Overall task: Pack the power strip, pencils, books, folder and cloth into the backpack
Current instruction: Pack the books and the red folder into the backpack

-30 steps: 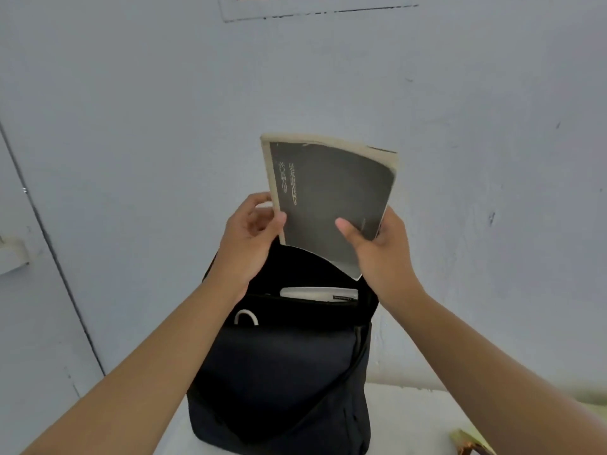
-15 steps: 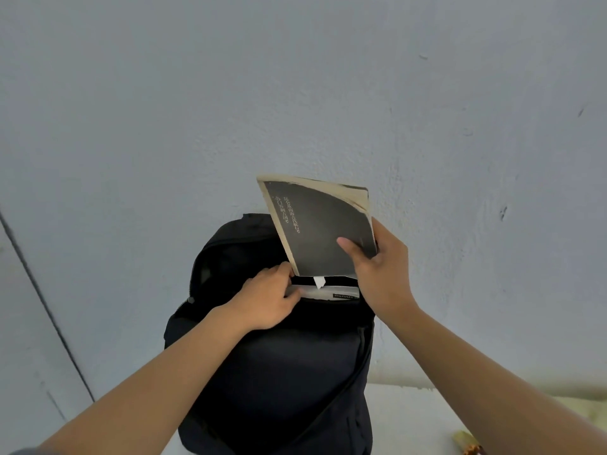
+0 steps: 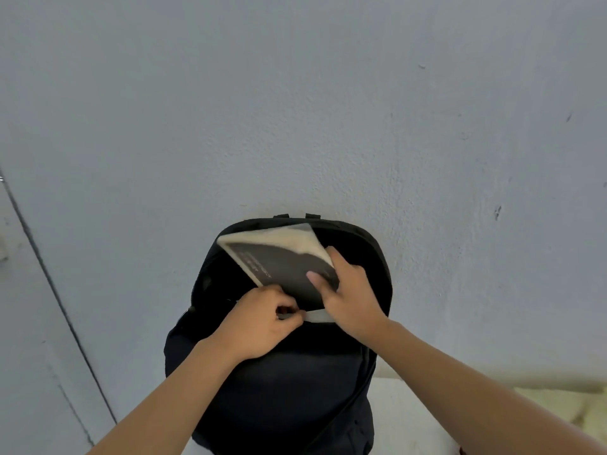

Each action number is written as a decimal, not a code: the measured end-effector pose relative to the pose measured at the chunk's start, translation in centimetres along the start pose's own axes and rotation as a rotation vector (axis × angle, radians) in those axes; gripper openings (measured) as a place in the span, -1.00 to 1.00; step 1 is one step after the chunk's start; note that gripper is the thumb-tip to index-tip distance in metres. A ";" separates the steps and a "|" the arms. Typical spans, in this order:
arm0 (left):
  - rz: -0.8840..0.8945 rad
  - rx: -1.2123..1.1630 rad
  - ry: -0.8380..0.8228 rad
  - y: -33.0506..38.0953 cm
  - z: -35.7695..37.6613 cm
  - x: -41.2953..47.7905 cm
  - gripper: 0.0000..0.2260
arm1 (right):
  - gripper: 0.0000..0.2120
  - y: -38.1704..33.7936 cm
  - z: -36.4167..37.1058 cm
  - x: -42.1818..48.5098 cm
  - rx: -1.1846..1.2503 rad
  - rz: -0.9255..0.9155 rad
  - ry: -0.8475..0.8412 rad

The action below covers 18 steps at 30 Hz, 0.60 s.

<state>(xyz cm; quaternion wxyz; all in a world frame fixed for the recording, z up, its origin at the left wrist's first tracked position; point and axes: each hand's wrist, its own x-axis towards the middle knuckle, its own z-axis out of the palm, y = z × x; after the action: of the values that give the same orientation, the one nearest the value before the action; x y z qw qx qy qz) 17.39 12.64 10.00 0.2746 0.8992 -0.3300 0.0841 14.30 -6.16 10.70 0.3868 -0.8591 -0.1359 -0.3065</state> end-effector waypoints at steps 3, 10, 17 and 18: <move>-0.053 -0.015 0.019 -0.3 -0.2 -0.8 -0.80 | -0.65 0.0 0.2 0.3 0.193 0.251 0.052; -0.257 -0.259 0.305 -1.4 -0.4 -0.4 -0.84 | -0.71 0.8 -1.5 -0.8 -0.036 0.171 0.125; -0.159 -0.251 0.125 -2.2 -1.9 2.4 -0.69 | -0.51 1.4 -2.8 -1.1 -0.163 0.119 0.007; -0.131 -0.233 0.058 -2.1 -2.2 2.7 -0.71 | -0.45 1.2 -3.0 -1.0 -0.135 0.072 0.039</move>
<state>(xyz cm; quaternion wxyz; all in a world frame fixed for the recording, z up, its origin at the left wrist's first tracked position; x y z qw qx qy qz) 20.91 13.67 11.85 0.3914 0.8782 -0.2699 0.0532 12.80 -9.20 10.90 0.3412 -0.8815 -0.0762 -0.3175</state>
